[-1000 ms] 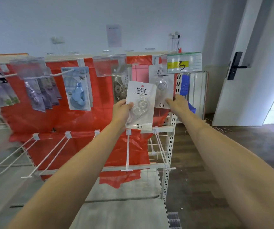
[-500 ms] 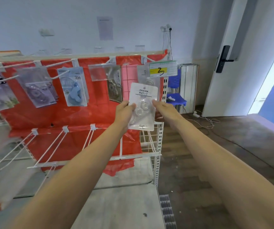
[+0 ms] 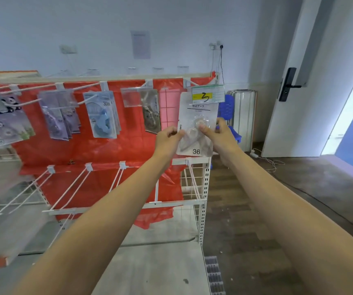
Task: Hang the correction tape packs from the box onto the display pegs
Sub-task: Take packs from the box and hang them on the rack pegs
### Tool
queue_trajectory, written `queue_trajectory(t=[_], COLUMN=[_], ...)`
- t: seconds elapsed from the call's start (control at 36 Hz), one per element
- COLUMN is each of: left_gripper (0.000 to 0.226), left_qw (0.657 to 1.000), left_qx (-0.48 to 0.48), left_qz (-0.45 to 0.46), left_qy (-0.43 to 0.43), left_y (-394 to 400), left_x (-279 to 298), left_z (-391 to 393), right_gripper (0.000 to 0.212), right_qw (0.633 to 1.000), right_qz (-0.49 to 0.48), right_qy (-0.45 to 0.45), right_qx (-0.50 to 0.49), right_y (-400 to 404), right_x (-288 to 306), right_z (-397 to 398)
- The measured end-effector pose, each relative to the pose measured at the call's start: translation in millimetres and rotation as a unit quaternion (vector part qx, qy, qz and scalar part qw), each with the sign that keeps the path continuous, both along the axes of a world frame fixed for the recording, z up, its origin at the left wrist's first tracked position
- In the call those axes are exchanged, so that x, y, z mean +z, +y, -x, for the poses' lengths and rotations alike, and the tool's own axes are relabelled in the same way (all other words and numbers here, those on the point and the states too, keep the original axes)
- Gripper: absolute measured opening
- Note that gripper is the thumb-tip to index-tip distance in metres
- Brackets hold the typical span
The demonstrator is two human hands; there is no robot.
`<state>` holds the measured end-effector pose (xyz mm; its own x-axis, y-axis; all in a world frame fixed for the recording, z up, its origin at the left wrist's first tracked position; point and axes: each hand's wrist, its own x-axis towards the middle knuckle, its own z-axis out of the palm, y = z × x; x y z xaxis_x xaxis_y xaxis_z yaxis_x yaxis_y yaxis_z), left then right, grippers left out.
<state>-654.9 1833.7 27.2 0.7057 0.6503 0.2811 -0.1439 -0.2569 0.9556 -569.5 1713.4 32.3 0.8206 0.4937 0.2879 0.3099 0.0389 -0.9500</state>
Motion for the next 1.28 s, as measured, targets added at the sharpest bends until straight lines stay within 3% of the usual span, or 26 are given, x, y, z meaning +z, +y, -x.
queue_trajectory(t=[0.14,0.25,0.39,0.53,0.61,0.69,0.83,1.03,1.28], left_gripper=[0.027,0.027,0.027,0.013,0.021,0.019,0.020,0.013,0.020], left_qw=[1.000,1.000,0.998,0.993,0.988,0.979,0.956,0.888,0.846], left_qx=[-0.015,-0.015,-0.023,-0.041,-0.028,-0.014,-0.012,-0.039,-0.046], left_qz=[-0.018,-0.012,-0.029,-0.055,-0.102,-0.151,-0.228,-0.390,-0.461], left_qy=[0.012,0.018,0.052,0.095,0.112,0.133,0.186,0.240,0.263], left_y=[3.4,6.7,12.3,19.9,26.5,38.5,52.1,63.5,80.7], left_x=[-5.2,-7.0,-10.4,-17.6,-21.1,-26.1,-32.4,-45.5,-62.1], left_z=[2.0,0.5,0.4,1.8,2.9,-0.5,-12.4,-24.5,-32.2], right_gripper=[0.033,0.028,0.053,0.043,0.048,0.039,0.050,0.052,0.060], right_qw=[1.000,1.000,0.999,0.997,0.995,0.995,0.992,0.986,0.978], right_qz=[0.011,0.010,0.028,0.065,0.083,0.084,0.105,0.132,0.154], right_qy=[0.019,0.027,0.030,0.010,0.000,-0.004,-0.027,-0.049,-0.050], right_qx=[-0.001,0.010,-0.019,-0.043,-0.055,-0.051,-0.066,-0.093,-0.134], right_y=[-0.5,-1.2,6.9,17.7,24.7,32.0,43.8,62.5,102.4], right_x=[6.5,7.5,11.6,7.6,5.4,3.6,4.2,3.2,6.2], right_z=[-4.4,-7.7,-13.8,-24.7,-31.0,-38.1,-47.9,-69.1,-91.7])
